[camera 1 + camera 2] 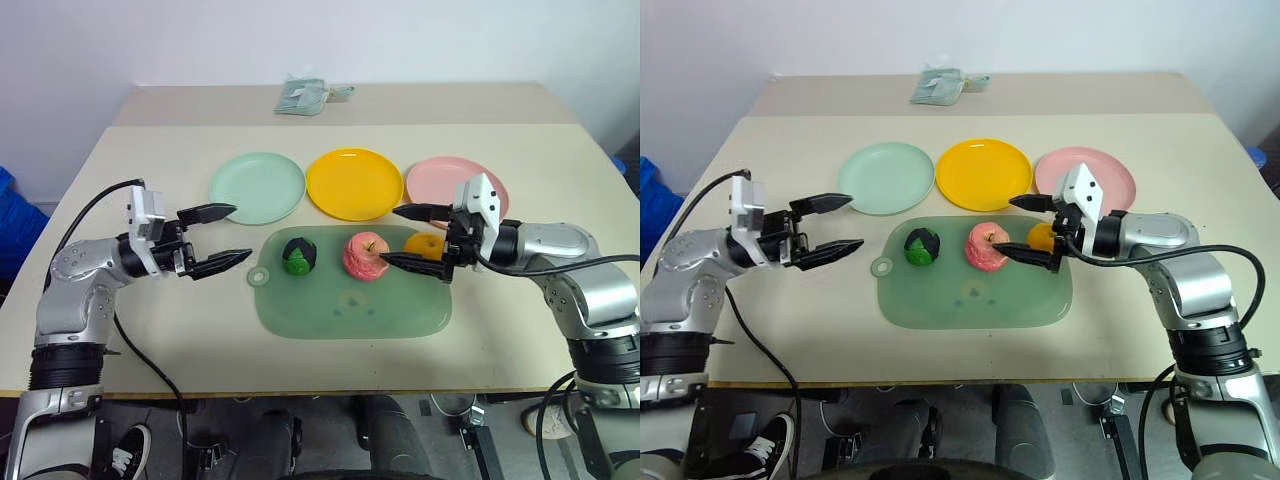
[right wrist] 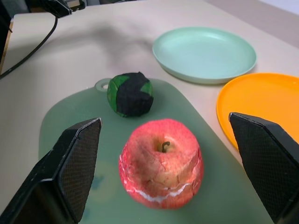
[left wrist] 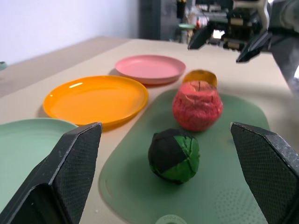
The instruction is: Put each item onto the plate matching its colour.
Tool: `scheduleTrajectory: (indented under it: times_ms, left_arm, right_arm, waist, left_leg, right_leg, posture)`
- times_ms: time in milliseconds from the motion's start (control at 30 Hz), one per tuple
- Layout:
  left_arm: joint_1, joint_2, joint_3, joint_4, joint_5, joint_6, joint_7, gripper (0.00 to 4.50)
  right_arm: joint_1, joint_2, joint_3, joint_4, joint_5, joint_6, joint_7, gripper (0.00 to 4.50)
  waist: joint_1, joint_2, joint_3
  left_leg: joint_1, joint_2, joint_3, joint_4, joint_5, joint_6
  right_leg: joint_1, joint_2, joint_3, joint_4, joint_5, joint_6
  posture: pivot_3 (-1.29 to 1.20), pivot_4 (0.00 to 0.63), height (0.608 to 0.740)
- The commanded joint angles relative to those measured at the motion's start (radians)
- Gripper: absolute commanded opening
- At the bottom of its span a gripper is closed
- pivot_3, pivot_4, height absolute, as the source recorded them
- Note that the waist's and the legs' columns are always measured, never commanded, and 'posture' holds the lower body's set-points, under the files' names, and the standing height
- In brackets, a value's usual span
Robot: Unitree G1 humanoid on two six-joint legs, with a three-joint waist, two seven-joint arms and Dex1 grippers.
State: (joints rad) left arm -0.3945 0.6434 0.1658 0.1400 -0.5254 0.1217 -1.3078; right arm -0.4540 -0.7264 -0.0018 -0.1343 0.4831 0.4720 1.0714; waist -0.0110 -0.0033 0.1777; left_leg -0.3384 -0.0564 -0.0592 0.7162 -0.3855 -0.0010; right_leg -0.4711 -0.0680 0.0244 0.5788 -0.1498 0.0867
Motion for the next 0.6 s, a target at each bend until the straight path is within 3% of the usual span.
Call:
scheduleTrajectory:
  times_ms: [33,300,600]
  left_arm:
    - [-0.012,-0.015,-0.025,-0.012,0.012,-0.033,-0.004,4.5]
    - [-0.038,-0.079,-0.121,-0.003,0.044,-0.061,-0.027,4.5]
    - [-0.14,-0.177,-0.199,0.235,0.205,-0.304,0.015,4.5]
  right_arm:
    - [-0.024,0.01,-0.01,-0.03,0.014,-0.003,-0.002,4.46]
    - [0.022,-0.005,-0.04,-0.115,0.033,0.041,-0.045,4.46]
    - [0.055,-0.012,-0.069,-0.177,0.046,0.072,-0.091,4.46]
  waist:
    - [0.0,0.0,0.0]
    - [0.002,0.0,0.0]
    - [0.002,0.0,0.0]
  left_leg:
    - [0.0,0.0,0.0,0.0,0.0,0.0]
    - [0.0,0.0,0.0,0.0,0.0,0.0]
    - [0.0,0.0,0.0,0.0,0.0,0.0]
  right_leg:
    - [0.0,0.0,0.0,0.0,0.0,0.0]
    - [0.0,0.0,0.0,0.0,0.0,0.0]
    - [0.0,0.0,0.0,0.0,0.0,0.0]
  posture:
    - [0.0,0.15,0.74]
    - [0.0,0.15,0.74]
    - [0.0,0.15,0.74]
